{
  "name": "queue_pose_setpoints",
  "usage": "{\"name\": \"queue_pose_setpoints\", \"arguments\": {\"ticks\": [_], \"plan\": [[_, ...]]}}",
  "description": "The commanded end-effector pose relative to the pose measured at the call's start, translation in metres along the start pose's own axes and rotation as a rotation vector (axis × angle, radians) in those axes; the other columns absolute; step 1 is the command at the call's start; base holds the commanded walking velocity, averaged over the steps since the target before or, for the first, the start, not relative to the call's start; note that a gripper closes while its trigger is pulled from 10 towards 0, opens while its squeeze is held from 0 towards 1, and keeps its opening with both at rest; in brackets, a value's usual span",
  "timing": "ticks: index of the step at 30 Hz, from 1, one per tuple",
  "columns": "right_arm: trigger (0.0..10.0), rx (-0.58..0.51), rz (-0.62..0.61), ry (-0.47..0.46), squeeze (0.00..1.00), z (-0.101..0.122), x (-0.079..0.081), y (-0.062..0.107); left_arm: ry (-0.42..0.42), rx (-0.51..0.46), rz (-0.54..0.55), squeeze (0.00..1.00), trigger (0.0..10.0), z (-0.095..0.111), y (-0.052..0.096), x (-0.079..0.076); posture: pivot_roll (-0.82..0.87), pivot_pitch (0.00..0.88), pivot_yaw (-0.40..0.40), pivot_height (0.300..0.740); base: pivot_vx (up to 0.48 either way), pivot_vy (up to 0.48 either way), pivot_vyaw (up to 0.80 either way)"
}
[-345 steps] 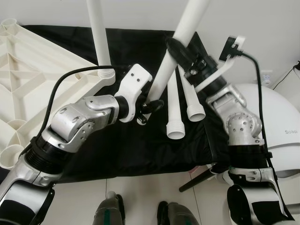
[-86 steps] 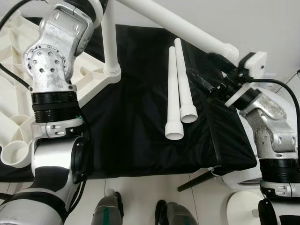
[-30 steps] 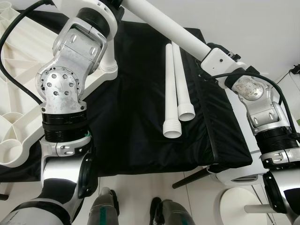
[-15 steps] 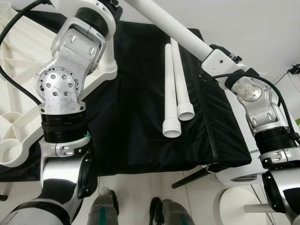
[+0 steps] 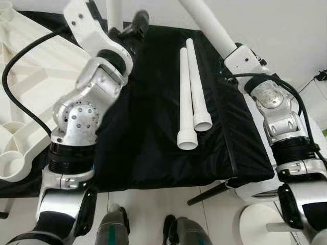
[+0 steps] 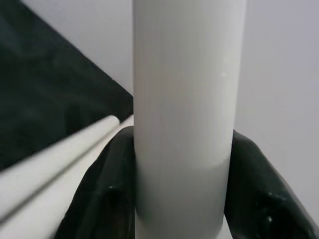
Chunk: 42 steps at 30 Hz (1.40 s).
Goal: Building children table
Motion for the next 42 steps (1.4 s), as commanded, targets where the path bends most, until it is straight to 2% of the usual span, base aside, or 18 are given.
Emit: {"name": "queue_pose_setpoints", "arguments": {"ticks": [1, 4, 6, 7, 10, 11, 12, 17, 19, 25, 26, 28, 29, 30, 32, 37, 38, 42], "plan": [[10.0, -0.019, -0.051, -0.157, 0.0, 0.002, -0.009, 0.0, -0.071, 0.031, -0.295, 0.0, 10.0, -0.012, 0.005, -0.017, 0.08, 0.117, -0.088, 0.74, 0.0, 0.0, 0.0], [10.0, -0.026, -0.063, -0.202, 0.0, 0.001, -0.009, 0.0, -0.112, 0.036, -0.284, 0.0, 10.0, -0.016, 0.005, -0.013, 0.09, 0.115, -0.09, 0.74, 0.0, 0.0, 0.0], [10.0, -0.032, -0.094, -0.275, 0.0, 0.0, -0.009, 0.001, -0.211, 0.03, -0.266, 0.0, 10.0, -0.02, 0.005, -0.007, 0.09, 0.114, -0.092, 0.74, 0.0, 0.0, 0.0], [10.0, -0.032, -0.094, -0.275, 0.0, 0.0, -0.009, 0.001, -0.211, 0.03, -0.266, 0.0, 10.0, -0.02, 0.005, -0.007, 0.09, 0.114, -0.092, 0.74, 0.0, 0.0, 0.0], [10.0, -0.01, -0.148, -0.385, 0.0, -0.006, -0.003, 0.005, -0.485, -0.008, -0.178, 0.0, 10.0, -0.029, 0.006, 0.014, 0.08, 0.112, -0.091, 0.74, 0.0, 0.0, 0.0], [10.0, -0.01, -0.148, -0.385, 0.0, -0.006, -0.003, 0.005, -0.485, -0.008, -0.178, 0.0, 10.0, -0.029, 0.006, 0.014, 0.08, 0.112, -0.091, 0.74, 0.0, 0.0, 0.0], [10.0, -0.012, -0.132, -0.42, 0.0, -0.007, 0.003, 0.007, -0.548, -0.029, -0.115, 0.0, 10.0, -0.028, 0.005, 0.027, 0.08, 0.115, -0.092, 0.74, 0.0, 0.0, 0.0], [10.0, -0.031, -0.145, -0.484, 0.0, -0.005, 0.01, 0.011, -0.551, -0.001, -0.01, 0.0, 10.0, -0.03, 0.005, 0.049, 0.08, 0.117, -0.091, 0.74, 0.0, 0.0, 0.0], [10.0, -0.105, -0.097, -0.471, 0.0, 0.004, 0.02, 0.015, -0.555, -0.003, 0.043, 0.0, 10.0, -0.028, 0.009, 0.062, 0.09, 0.117, -0.09, 0.74, 0.0, 0.0, 0.0], [10.0, -0.187, -0.048, -0.575, 0.0, 0.014, 0.027, 0.019, -0.574, 0.003, 0.114, 0.0, 10.0, -0.025, 0.013, 0.075, 0.1, 0.112, -0.094, 0.74, 0.0, 0.0, 0.0], [10.0, -0.203, -0.04, -0.581, 0.0, 0.016, 0.027, 0.02, -0.601, 0.001, 0.135, 0.0, 10.0, -0.024, 0.015, 0.08, 0.1, 0.105, -0.097, 0.74, 0.0, 0.0, 0.0], [10.0, -0.216, -0.038, -0.58, 0.0, 0.016, 0.029, 0.023, -0.733, -0.015, 0.31, 0.0, 10.0, -0.021, 0.018, 0.096, 0.1, 0.096, -0.099, 0.74, 0.0, 0.0, 0.0], [10.0, -0.216, -0.038, -0.58, 0.0, 0.016, 0.029, 0.023, -0.733, -0.015, 0.31, 0.0, 10.0, -0.021, 0.018, 0.096, 0.1, 0.096, -0.099, 0.74, 0.0, 0.0, 0.0], [10.0, -0.223, -0.033, -0.569, 0.0, 0.016, 0.031, 0.025, -0.804, -0.003, 0.364, 0.0, 10.0, -0.022, 0.02, 0.1, 0.1, 0.092, -0.1, 0.74, 0.0, 0.0, 0.0], [10.0, -0.225, -0.042, -0.547, 0.0, 0.015, 0.036, 0.03, -0.749, 0.044, 0.375, 0.0, 10.0, -0.029, 0.024, 0.1, 0.1, 0.086, -0.1, 0.74, 0.0, 0.0, 0.0], [10.0, -0.226, -0.043, -0.542, 0.0, 0.014, 0.041, 0.035, -0.72, 0.026, 0.37, 0.0, 10.0, -0.031, 0.027, 0.096, 0.1, 0.086, -0.1, 0.74, 0.0, 0.0, 0.0], [10.0, -0.226, -0.047, -0.55, 0.0, 0.014, 0.052, 0.043, -0.688, -0.033, 0.298, 0.0, 10.0, -0.036, 0.037, 0.088, 0.08, 0.071, -0.083, 0.74, 0.0, 0.0, 0.0], [10.0, -0.232, -0.046, -0.556, 0.0, 0.014, 0.06, 0.05, -0.625, -0.056, 0.252, 0.0, 10.0, -0.042, 0.045, 0.086, 0.07, 0.063, -0.076, 0.74, 0.0, 0.0, 0.0]]}}
Point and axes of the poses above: a point about 5 cm out from each wrist's last joint towards the gripper, its own y axis pointing back from the gripper into the wrist, its own z axis along the axis of the wrist's last joint, x = y × z, the point moved 1 cm from there along -y, pointing out of the wrist towards the gripper, and after that the axes turned 2 degrees about -y, right-handed, at the moved point
